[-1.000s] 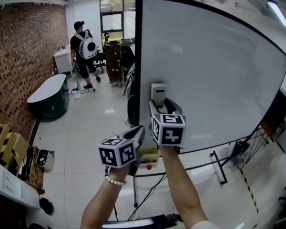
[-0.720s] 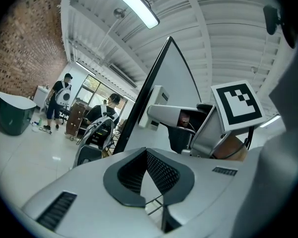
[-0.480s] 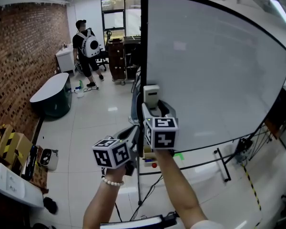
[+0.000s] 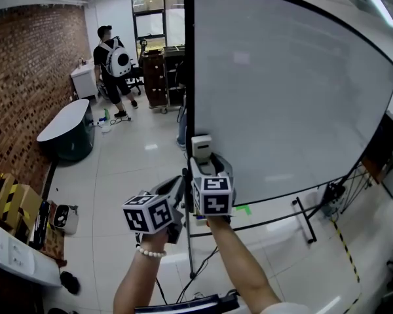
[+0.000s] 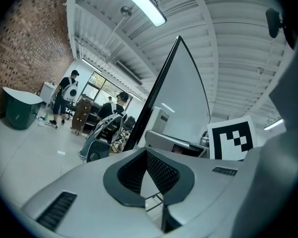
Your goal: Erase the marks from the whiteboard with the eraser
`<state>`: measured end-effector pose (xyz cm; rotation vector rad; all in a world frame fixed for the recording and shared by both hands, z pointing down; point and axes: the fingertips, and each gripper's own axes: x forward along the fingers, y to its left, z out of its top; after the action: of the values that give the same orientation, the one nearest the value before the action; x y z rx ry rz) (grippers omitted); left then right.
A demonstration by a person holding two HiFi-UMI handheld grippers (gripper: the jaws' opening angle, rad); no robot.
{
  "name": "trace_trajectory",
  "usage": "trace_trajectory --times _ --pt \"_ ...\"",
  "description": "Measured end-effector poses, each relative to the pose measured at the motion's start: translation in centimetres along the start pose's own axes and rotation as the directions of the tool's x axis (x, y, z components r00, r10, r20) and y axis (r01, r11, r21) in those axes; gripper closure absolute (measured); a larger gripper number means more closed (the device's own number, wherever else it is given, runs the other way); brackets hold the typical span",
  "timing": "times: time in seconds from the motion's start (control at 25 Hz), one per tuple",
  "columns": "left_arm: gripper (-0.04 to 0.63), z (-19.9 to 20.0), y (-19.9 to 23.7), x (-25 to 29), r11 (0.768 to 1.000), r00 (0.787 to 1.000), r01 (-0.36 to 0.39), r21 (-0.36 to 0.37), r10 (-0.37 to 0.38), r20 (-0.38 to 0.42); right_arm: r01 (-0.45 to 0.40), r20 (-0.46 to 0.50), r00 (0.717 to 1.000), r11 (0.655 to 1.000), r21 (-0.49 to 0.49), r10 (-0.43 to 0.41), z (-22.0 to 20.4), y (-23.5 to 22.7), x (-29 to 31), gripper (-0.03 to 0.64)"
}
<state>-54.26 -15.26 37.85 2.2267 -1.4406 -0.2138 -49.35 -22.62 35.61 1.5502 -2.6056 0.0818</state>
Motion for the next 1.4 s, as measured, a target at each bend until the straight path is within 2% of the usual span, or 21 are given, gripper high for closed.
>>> trace_trajectory --times 0.24,0.68,0.96,1.4 --pt "0.607 -0.9 -0.2 0.4 1.0 1.0 -0.002 -0.002 0.002 -0.017 0.005 0.0 1.0 1.0 0.009 -0.005 -0.6 -0.9 -0.1 0.367" --pt "0.607 -2.4 -3.3 2.8 0.999 0.999 0.036 0.008 -0.036 -0.041 0.049 0.003 0.999 0.999 0.023 -0.049 -0.3 -6.2 -1.3 0.366" --pt "0.607 -3.5 -6.9 6.1 0.999 0.998 0.04 0.03 -0.038 -0.051 0.058 0.002 0.998 0.998 0.036 -0.058 -0.6 -11.5 -2.6 0.367" --pt "0.607 -6.4 -12.9 12.2 0.999 0.998 0.002 0.036 0.0 -0.057 0.019 0.007 1.0 0.999 0.048 -0.019 -0.8 -20.2 -4.4 0.367"
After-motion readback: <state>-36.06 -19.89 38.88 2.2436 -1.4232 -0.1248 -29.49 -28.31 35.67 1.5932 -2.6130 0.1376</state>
